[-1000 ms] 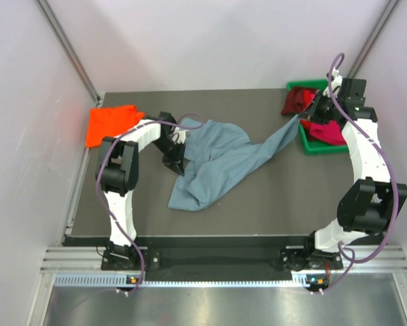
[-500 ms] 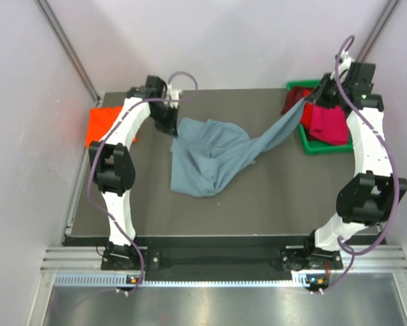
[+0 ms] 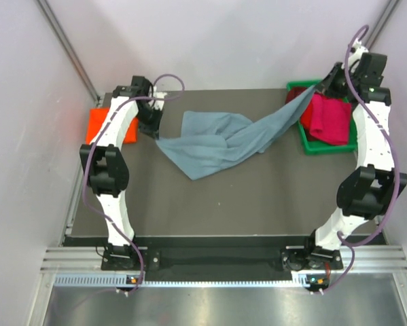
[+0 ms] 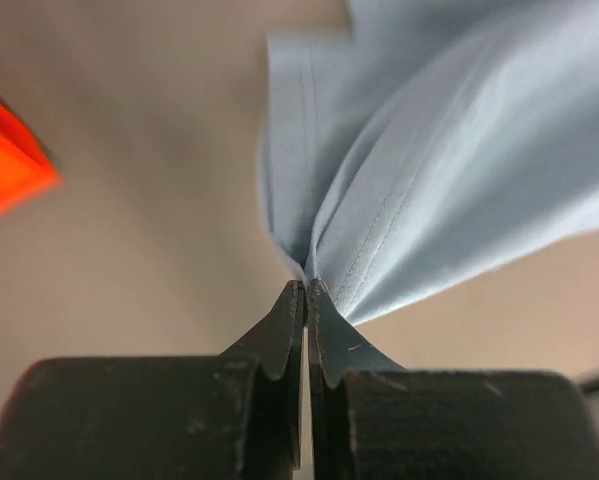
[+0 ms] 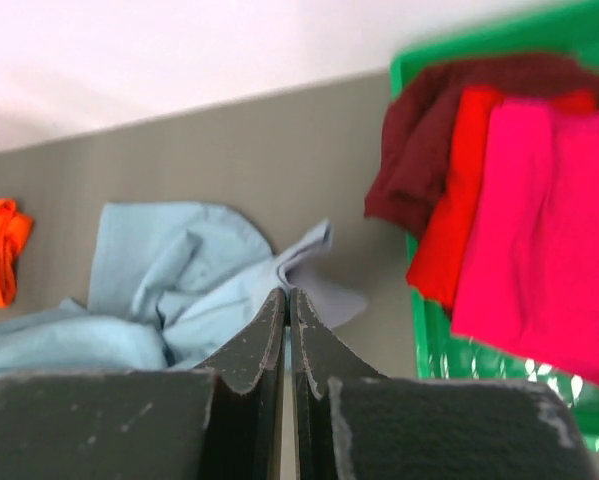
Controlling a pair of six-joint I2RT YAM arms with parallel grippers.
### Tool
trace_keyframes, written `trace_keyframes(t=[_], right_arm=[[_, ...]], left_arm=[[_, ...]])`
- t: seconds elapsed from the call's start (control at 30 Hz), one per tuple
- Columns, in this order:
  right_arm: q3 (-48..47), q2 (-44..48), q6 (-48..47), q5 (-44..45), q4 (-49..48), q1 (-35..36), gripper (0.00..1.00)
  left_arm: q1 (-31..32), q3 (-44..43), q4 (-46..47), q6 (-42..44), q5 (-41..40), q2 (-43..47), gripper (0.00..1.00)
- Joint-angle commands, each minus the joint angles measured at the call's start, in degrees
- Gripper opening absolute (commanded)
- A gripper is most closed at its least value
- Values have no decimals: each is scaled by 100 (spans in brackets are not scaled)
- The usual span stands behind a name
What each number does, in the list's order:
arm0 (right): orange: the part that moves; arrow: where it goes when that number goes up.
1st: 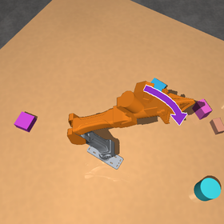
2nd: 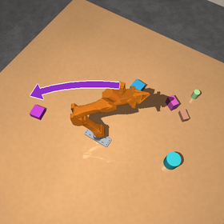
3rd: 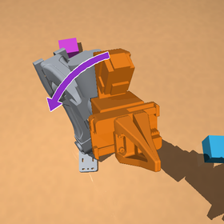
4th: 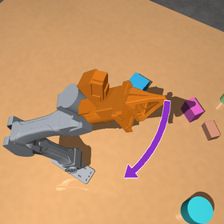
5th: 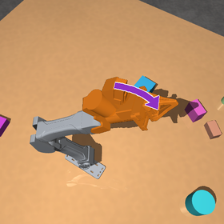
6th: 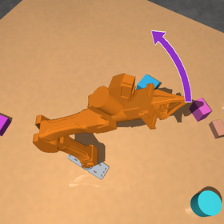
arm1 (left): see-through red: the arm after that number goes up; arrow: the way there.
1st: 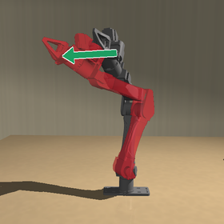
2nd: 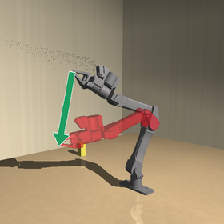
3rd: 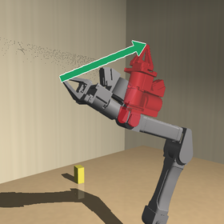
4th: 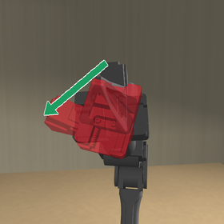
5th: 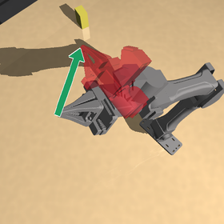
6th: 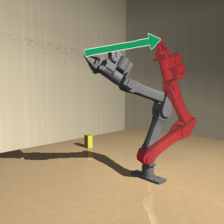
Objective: Fold and stack the t-shirts
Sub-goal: Flatten the tshirt out
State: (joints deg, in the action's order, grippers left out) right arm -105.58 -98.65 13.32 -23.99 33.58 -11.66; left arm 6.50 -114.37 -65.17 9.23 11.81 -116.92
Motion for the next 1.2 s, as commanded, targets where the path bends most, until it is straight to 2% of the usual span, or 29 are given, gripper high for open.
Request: trace_keyframes(t=[0.0, 0.1, 0.23, 0.37, 0.6, 0.63, 0.7, 0.77, 0.9, 1.03, 1.17], right_arm=[[510, 407, 100, -211, -54, -56, 0], [784, 487, 223, -352, -141, -56, 0], [767, 479, 250, -352, -186, -56, 0], [679, 443, 250, -335, -185, -56, 0], [644, 347, 267, -361, -194, -47, 0], [627, 320, 267, -361, -203, -56, 0], [626, 294, 294, -361, -247, -47, 0], [618, 267, 303, -361, -256, -38, 0], [591, 250, 250, -300, -203, -3, 0], [521, 224, 180, -264, -133, 23, 0], [451, 215, 101, -203, -89, 32, 0]], left_arm=[[-53, 466, -1126, 332, -57, 415, 0], [-44, 766, -1603, 508, -39, 495, 0], [-61, 1275, -2078, 527, -565, 662, 0], [-70, 1829, -2123, 430, -1364, 864, 0], [-79, 2419, -2132, 509, -1612, 970, 0], [-79, 2280, -2132, 509, -1621, 944, 9], [-88, 1911, -2114, 413, -1586, 769, 39], [-88, 1174, -2036, 369, -1445, 584, 48], [-88, -196, -1807, 333, -1419, -301, 50], [-132, -586, -1666, 281, -1017, -980, 47], [-193, -552, -1701, 307, -725, -1359, 43]])
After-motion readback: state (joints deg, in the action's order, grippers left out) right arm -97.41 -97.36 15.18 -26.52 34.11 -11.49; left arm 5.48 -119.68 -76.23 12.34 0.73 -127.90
